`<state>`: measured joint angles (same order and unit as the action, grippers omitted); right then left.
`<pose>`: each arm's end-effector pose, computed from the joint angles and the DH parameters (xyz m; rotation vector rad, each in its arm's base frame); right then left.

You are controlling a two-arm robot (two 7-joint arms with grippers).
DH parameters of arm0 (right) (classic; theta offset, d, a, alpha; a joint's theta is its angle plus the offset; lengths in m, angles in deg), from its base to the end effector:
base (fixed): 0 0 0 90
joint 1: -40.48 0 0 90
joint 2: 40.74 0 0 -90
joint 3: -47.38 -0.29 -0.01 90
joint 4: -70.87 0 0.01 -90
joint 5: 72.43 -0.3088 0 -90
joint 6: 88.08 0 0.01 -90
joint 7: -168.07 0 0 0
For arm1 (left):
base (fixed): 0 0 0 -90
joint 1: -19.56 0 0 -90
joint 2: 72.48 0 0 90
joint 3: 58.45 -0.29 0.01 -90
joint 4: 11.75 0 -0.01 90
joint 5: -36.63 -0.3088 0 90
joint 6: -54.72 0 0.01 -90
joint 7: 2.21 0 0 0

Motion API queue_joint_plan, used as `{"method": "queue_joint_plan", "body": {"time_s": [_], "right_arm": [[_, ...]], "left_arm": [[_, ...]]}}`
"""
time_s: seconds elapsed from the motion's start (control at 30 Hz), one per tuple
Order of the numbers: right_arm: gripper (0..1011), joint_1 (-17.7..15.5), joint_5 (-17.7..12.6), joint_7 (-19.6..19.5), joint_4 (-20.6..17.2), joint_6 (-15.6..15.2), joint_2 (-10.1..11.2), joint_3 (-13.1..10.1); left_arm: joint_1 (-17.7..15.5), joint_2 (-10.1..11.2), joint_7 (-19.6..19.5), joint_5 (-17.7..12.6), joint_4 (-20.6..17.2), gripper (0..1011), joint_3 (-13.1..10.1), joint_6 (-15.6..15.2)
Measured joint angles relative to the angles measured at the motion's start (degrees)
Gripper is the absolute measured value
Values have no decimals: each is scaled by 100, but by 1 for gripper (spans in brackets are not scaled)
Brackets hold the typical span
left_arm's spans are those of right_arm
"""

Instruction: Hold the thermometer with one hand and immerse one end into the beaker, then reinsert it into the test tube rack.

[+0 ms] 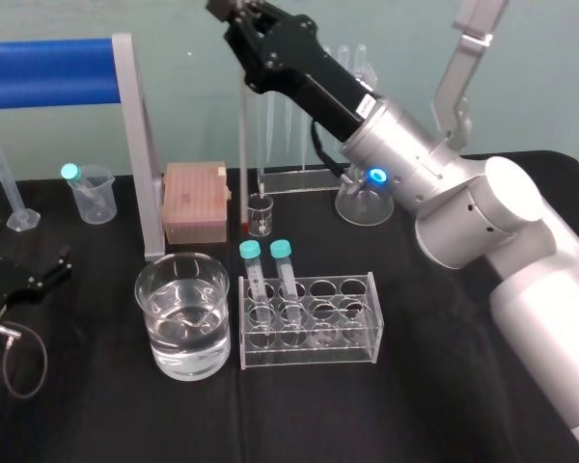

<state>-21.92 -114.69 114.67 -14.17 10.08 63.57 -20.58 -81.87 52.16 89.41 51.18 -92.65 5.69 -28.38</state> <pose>0.4292 0.0373 -0.1665 0.5245 -0.1285 -0.5338 0.3581 0.0827 -0.3023 0.3045 -0.2849 1.2480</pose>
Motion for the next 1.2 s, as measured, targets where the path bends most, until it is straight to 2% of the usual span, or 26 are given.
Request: {"method": "queue_joint_plan", "body": {"time_s": [0.33,0.5,0.63,0.9,1.07,1.2], "right_arm": [[56,94,-250,391,62,30,-104,396],[56,129,-337,563,216,93,-138,581],[56,190,-367,705,435,179,-181,711],[56,425,-407,1155,1129,464,-288,966],[56,558,-316,1240,1594,559,-377,1071],[56,608,-239,1239,1814,572,-427,1111]], "left_arm": [[0,0,0,0,0,1008,0,0],[-1,0,0,0,0,1008,0,0],[0,0,0,0,0,1008,0,0],[0,0,0,0,0,1008,0,0],[0,0,0,0,0,1008,0,0],[0,0,0,0,0,1008,0,0]]}}
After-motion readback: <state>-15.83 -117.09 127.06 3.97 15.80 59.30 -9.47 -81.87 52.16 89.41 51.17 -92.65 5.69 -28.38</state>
